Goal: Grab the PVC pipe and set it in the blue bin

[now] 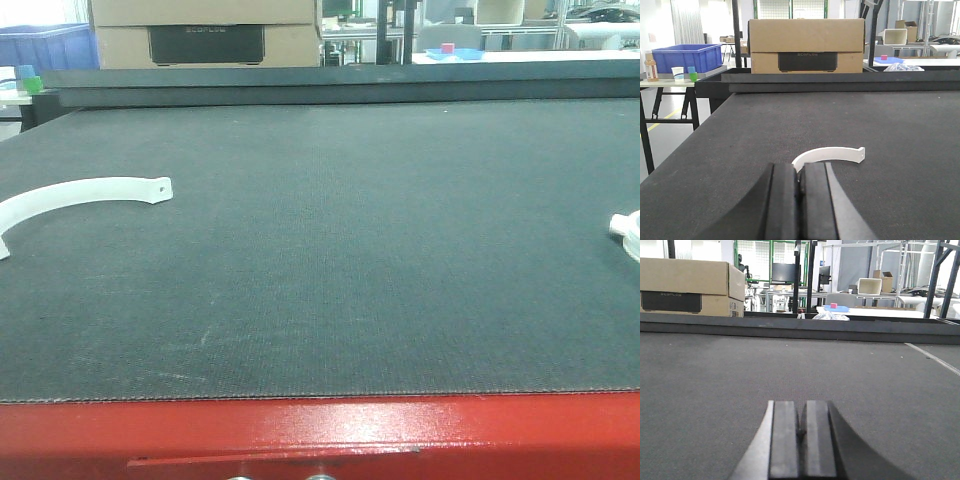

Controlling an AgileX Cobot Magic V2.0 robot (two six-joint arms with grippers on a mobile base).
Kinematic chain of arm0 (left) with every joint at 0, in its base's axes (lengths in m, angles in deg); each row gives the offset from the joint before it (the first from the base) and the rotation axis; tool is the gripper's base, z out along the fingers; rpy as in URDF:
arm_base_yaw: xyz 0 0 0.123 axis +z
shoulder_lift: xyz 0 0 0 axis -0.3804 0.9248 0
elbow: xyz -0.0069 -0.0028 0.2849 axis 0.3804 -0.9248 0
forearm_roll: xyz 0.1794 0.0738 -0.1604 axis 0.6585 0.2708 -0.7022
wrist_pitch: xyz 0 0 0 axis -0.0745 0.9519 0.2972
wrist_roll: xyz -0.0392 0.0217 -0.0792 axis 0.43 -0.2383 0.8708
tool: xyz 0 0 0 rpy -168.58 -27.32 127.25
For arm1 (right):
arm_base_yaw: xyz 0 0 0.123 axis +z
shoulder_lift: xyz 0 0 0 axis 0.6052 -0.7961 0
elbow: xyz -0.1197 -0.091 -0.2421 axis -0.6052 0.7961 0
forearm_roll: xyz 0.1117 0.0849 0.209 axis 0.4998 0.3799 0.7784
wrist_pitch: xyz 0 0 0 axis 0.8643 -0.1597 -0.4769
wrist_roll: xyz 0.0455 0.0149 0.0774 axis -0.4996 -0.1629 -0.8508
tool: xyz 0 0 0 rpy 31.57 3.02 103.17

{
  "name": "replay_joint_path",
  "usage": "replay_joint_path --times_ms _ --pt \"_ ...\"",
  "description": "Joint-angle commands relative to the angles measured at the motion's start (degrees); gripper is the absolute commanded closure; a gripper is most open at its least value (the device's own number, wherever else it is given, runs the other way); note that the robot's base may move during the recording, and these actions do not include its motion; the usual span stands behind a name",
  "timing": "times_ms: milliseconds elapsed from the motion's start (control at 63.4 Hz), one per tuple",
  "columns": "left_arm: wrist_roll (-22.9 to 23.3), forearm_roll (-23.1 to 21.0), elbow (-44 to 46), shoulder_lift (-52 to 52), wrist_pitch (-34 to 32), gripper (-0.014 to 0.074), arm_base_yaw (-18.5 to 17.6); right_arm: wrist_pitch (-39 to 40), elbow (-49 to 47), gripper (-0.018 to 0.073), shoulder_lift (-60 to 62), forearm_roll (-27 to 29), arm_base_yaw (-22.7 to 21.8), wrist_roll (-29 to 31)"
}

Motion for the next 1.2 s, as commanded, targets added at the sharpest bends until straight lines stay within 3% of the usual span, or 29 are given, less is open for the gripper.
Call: replay_joint_path --times_ms 0,868,1073,1184 --pt "0.33 -0.12 0.08 -0.32 -0.98 0.0707 0.13 1.49 0.05 0.0727 0.2 -0.41 -0.24 0.01" --pt "0.33 -0.12 0.08 -0.32 -0.98 0.0707 0.13 5.79 -2.15 0.0727 0.2 2.51 -0.24 0.01" --pt "0.33 -0.1 0.08 -0.32 -1.33 0.0707 0.13 -0.02 -8.01 0.0727 0.2 3.04 -0.24 0.01" --pt "0.33 -0.1 0.08 -0.32 -6.45 0.0707 0.13 -3.26 -11.54 0.0727 0.2 3.04 -0.24 0.01"
